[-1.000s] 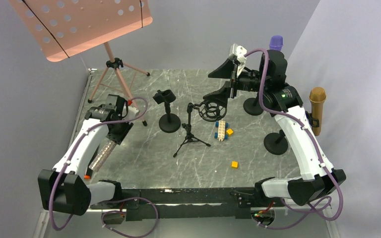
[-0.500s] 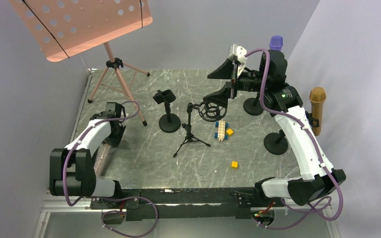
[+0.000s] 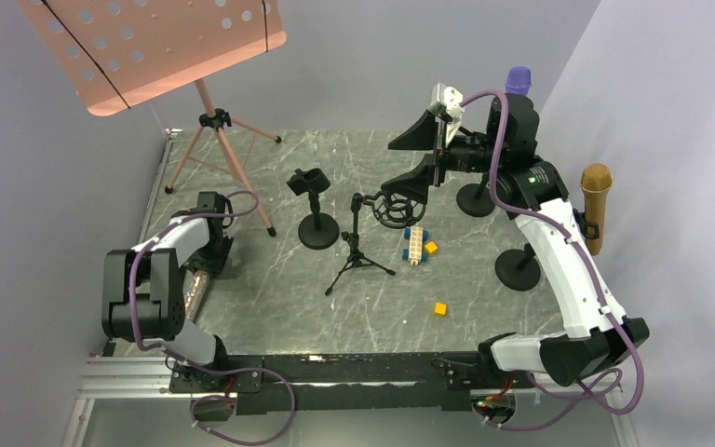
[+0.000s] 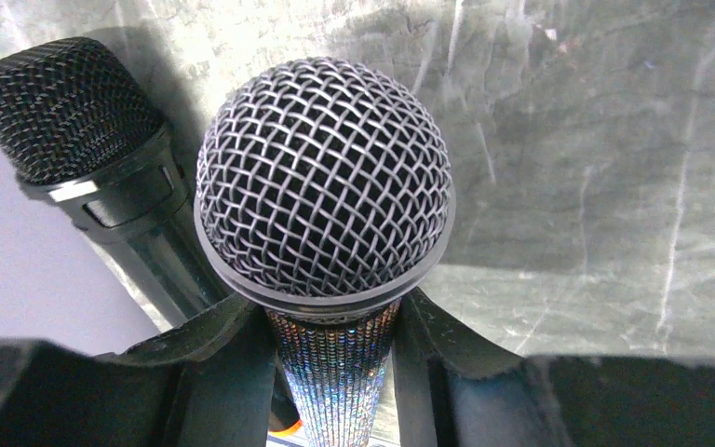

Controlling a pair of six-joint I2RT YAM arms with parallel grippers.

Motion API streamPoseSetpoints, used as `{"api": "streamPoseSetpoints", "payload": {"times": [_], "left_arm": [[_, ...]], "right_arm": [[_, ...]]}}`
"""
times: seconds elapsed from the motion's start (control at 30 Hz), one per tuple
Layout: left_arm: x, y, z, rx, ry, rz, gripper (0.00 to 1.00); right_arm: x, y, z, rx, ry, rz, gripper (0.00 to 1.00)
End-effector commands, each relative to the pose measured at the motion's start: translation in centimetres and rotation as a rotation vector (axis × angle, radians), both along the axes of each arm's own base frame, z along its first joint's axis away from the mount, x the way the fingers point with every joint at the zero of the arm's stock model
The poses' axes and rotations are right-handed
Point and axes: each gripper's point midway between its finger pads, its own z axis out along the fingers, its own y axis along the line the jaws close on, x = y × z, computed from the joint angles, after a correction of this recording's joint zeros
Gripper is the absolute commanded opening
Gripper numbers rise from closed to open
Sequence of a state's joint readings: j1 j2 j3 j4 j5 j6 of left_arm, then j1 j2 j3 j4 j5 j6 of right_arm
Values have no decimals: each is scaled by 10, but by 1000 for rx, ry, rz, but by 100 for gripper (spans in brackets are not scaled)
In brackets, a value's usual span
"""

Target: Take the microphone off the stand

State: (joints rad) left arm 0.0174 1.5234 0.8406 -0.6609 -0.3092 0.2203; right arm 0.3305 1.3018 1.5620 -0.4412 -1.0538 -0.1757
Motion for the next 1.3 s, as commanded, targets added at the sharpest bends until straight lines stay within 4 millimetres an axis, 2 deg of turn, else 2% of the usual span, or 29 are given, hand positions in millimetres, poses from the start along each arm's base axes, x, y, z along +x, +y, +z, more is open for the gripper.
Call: {"api": "streamPoseSetpoints", "payload": {"times": [0.0,0.13,0.33,0.4,0.47,0.57,0.63,0.77,0.83,0.93,1.0,1.03,1.1,1.17,1.2,1.27], "left_arm": [[14,3,8,-24,-20,16,41],[14,0,11,-39,-15,14,55],[13,-3,14,-56,-10,10,59],[14,-4,21,-64,-16,9,59],[17,-5,36,-68,-50,5,60],[24,-13,72,-110,-136,-14,61],[29,-21,103,-153,-196,-38,62],[27,-36,149,-207,-289,-143,62],[25,-63,176,-325,-372,-265,62],[12,-140,235,-640,-607,-650,64],[-5,-178,271,-761,-768,-891,69],[-12,-194,282,-788,-812,-974,70],[-18,-217,289,-814,-825,-1044,71],[-25,-235,286,-850,-757,-1101,70],[-29,-243,286,-878,-723,-1115,69],[-28,-248,283,-923,-700,-1088,69]], "right_arm": [[-5,1,11,13,-42,22,96],[-6,0,6,10,-34,23,96],[-1,-2,5,-1,-36,-15,96],[3,-3,5,-10,-28,-41,97],[9,-7,5,-28,1,-92,100],[15,-12,3,-71,43,-142,100],[11,-13,2,-102,59,-124,100],[-3,-17,-3,-130,78,-93,100],[-9,-18,-5,-136,88,-85,100],[-18,-19,-11,-157,80,-55,98],[-20,-18,-13,-176,67,-44,96],[-19,-15,-14,-190,59,-45,95],[-13,-6,-16,-238,46,-61,93],[-14,9,-18,-300,30,-53,90],[-5,13,-23,-350,51,-99,87],[-5,24,-29,-417,91,-95,86]]}}
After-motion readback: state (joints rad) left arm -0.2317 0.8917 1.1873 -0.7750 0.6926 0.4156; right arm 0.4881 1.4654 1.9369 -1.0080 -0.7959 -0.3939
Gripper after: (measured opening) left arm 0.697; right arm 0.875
